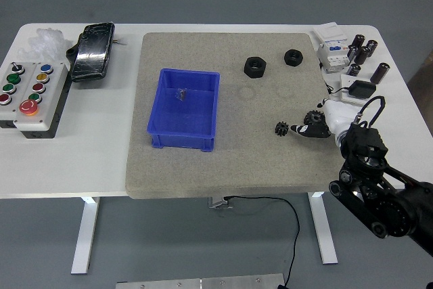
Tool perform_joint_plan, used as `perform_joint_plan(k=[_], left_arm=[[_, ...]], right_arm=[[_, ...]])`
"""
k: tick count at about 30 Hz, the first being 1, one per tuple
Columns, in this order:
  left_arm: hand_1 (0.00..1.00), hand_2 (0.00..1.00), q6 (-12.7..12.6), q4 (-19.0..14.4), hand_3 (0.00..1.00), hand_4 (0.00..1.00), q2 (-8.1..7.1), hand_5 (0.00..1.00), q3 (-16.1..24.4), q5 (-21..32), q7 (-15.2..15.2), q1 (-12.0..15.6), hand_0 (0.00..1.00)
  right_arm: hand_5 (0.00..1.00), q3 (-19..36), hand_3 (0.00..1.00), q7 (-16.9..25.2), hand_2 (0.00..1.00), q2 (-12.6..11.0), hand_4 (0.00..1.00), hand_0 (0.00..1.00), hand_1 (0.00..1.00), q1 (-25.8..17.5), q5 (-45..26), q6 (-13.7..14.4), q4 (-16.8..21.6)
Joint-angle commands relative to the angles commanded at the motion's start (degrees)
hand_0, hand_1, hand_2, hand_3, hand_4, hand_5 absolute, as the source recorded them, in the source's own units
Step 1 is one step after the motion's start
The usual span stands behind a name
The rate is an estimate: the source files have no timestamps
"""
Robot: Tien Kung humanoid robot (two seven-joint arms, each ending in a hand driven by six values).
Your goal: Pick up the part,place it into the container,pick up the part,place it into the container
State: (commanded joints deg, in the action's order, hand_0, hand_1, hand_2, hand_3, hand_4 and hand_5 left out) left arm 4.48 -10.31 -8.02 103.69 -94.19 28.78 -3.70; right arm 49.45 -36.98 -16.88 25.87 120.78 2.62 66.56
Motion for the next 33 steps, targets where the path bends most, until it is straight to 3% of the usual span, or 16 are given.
perform_joint_plan(k=[1, 6, 7, 12, 13, 18, 19, 24, 25, 27, 33], left_arm=[[0.717, 0.731, 0.0, 0.0, 0.838, 0.826, -0.01, 0.504, -0.1, 0.1, -0.1, 0.0, 0.721], [0.717, 0.731, 0.0, 0.0, 0.838, 0.826, -0.01, 0.504, -0.2, 0.1, -0.2, 0.0, 0.721], [0.717, 0.732, 0.0, 0.0, 0.838, 0.824, 0.02, 0.507, -0.2, 0.1, -0.2, 0.0, 0.72], [0.717, 0.732, 0.1, 0.0, 0.838, 0.824, 0.16, 0.507, -0.5, 0.3, -0.3, 0.0, 0.72], [0.717, 0.731, 0.1, 0.0, 0.838, 0.822, 0.17, 0.51, -0.5, 0.3, -0.4, 0.0, 0.72], [0.717, 0.731, 0.0, 0.0, 0.838, 0.822, 0.07, 0.51, -0.5, 0.3, -0.7, 0.0, 0.72], [0.717, 0.731, 0.0, 0.0, 0.837, 0.822, 0.04, 0.516, -0.5, 0.4, -0.8, 0.0, 0.72], [0.717, 0.731, -0.1, 0.0, 0.837, 0.822, 0.02, 0.516, -0.5, 0.5, -0.8, 0.1, 0.72], [0.717, 0.731, -0.1, 0.0, 0.837, 0.818, 0.03, 0.519, -0.5, 0.4, -0.8, 0.1, 0.72], [0.717, 0.731, -0.1, 0.0, 0.837, 0.818, 0.07, 0.519, -0.3, 0.3, -0.7, 0.2, 0.72], [0.717, 0.731, -0.1, 0.0, 0.836, 0.817, 0.0, 0.526, 0.5, -1.0, -0.3, 0.5, 0.719]], right_arm=[[0.462, -0.1, 0.724, 0.0, 0.623, 0.0, 0.717, 0.301, 0.514, 0.1, -0.1, 0.3, -0.2], [0.462, -0.6, 0.724, 0.0, 0.623, 0.4, 0.717, 0.301, 0.514, 0.6, -0.5, 2.4, -1.8], [0.372, -0.8, 0.658, 0.0, 0.547, 0.5, 0.382, 0.29, 0.495, 0.8, -0.6, 2.7, -2.2], [0.372, -1.9, 0.658, 0.0, 0.547, 0.8, 0.382, 0.29, 0.495, 1.0, -1.6, 3.5, -3.8], [0.314, -2.1, 0.628, 0.0, 0.485, 0.8, 0.118, 0.278, 0.474, 1.0, -1.7, 3.7, -3.9], [0.314, -2.8, 0.628, 0.0, 0.485, 0.6, 0.118, 0.278, 0.474, 0.9, -1.3, 5.6, -3.5], [0.083, -2.9, 0.473, 0.0, 0.333, 0.5, 0.048, 0.242, 0.424, 1.0, -1.0, 6.2, -3.2], [0.083, -4.7, 0.473, 0.0, 0.333, 0.0, 0.048, 0.242, 0.424, 2.1, 0.7, 8.4, -0.5], [0.037, -5.7, 0.421, 0.0, 0.282, 0.0, 0.045, 0.234, 0.413, 2.9, 1.3, 8.8, 0.5], [0.037, -7.5, 0.421, 0.0, 0.282, 0.2, 0.045, 0.234, 0.413, 4.5, 2.1, 9.2, 1.9], [0.043, -12.8, 0.413, 0.0, 0.276, 4.3, 0.05, 0.233, 0.412, 10.4, 5.0, 12.4, 6.0]])
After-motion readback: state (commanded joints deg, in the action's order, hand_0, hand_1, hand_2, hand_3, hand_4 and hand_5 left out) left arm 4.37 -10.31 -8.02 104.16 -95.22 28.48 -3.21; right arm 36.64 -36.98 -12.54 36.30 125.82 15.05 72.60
